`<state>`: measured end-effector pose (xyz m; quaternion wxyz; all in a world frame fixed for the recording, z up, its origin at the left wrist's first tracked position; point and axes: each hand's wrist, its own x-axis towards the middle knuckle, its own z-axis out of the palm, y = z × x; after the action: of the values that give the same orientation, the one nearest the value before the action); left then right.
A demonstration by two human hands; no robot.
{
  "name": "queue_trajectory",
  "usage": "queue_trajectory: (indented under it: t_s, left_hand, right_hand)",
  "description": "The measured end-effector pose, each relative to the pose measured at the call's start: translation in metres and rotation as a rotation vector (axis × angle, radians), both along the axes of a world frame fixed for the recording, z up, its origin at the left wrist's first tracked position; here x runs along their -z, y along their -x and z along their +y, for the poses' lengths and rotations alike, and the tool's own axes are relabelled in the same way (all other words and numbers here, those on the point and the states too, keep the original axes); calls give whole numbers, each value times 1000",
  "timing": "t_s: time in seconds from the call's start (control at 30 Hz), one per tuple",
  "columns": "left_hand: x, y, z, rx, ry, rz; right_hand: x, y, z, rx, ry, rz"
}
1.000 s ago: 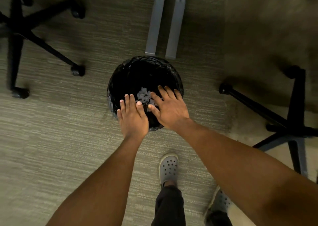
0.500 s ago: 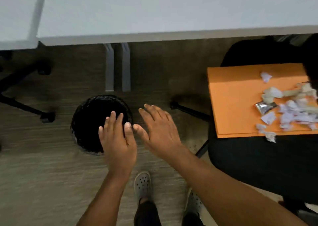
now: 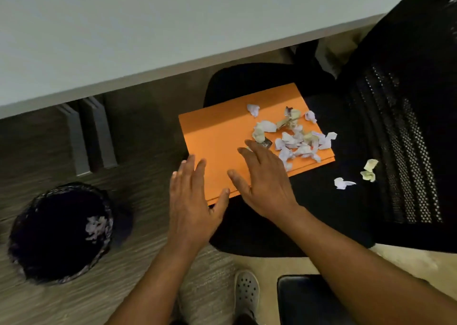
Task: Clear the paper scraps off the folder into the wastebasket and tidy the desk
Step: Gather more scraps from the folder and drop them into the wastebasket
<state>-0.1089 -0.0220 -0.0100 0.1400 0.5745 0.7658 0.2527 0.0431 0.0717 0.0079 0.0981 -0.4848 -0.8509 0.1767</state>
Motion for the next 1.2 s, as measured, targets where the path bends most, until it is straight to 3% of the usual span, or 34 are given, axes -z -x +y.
queue_trajectory:
  t_s: [0.17,0.3,0.53,0.77,1.0,1.2]
  left_hand:
    - [12,-45,43,199,128,91]
    - [25,-68,79,279,162,133]
    - [44,-87,116,341,163,218]
    - [50,-94,120,400,-22,255]
    - [55,-96,119,428,-170,389]
    - [48,-100,119,378,-139,392]
  right_hand:
    - [18,-80,45,350,-104,-13]
    - [34,-121,76,482,-25,-45]
    - [46,-119,96,285,-3,-75]
    - [53,-105,99,62,-224,-221]
    - [67,-111,100,-65,-340,-95]
    - [79,-111,94,-17,-506,-7]
